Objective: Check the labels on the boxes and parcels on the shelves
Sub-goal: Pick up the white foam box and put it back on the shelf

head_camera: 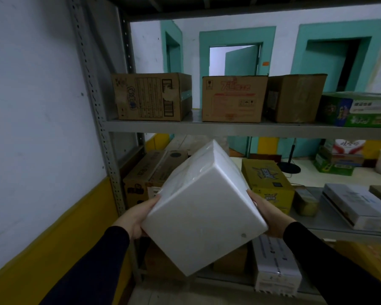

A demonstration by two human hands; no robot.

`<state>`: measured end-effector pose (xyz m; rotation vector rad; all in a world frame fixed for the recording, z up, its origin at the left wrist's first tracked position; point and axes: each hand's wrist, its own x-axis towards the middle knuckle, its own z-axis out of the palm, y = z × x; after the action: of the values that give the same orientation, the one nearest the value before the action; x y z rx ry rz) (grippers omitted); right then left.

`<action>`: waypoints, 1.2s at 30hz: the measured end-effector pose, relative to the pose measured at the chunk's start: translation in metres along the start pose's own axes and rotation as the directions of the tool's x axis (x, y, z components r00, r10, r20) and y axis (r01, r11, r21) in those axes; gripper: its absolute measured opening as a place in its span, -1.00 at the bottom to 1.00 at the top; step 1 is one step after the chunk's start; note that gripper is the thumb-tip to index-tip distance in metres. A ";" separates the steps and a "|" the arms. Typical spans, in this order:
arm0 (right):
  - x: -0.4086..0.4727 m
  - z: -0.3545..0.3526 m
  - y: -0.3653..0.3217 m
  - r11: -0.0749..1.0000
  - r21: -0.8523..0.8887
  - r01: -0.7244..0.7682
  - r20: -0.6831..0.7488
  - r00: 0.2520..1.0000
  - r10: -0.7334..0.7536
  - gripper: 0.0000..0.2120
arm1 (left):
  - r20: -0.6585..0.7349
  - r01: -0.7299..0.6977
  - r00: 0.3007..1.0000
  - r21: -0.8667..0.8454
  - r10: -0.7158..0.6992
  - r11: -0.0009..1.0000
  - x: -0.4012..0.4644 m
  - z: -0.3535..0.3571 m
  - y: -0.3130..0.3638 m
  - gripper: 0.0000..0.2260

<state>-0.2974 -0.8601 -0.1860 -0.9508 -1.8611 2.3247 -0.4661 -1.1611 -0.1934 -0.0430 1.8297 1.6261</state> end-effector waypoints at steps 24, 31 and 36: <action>-0.002 0.002 0.008 1.000 0.015 -0.018 0.044 0.999 0.017 -0.69 | -0.005 0.016 1.000 -0.100 -0.016 0.995 -0.001 -0.011 -0.009 -0.54; 0.005 0.025 0.014 0.868 -0.496 0.037 -0.048 0.996 -0.070 -0.39 | -0.036 -0.058 0.997 0.071 0.061 0.996 -0.005 0.009 0.010 -0.41; 0.000 0.044 0.006 0.979 -0.123 0.163 0.011 0.987 -0.163 -0.32 | -0.082 -0.272 0.947 0.309 0.310 0.911 -0.010 0.033 0.020 -0.56</action>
<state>-0.3160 -0.9009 -0.1864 -0.7737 -2.0199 2.1401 -0.4525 -1.1312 -0.1711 0.2773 2.2498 1.5545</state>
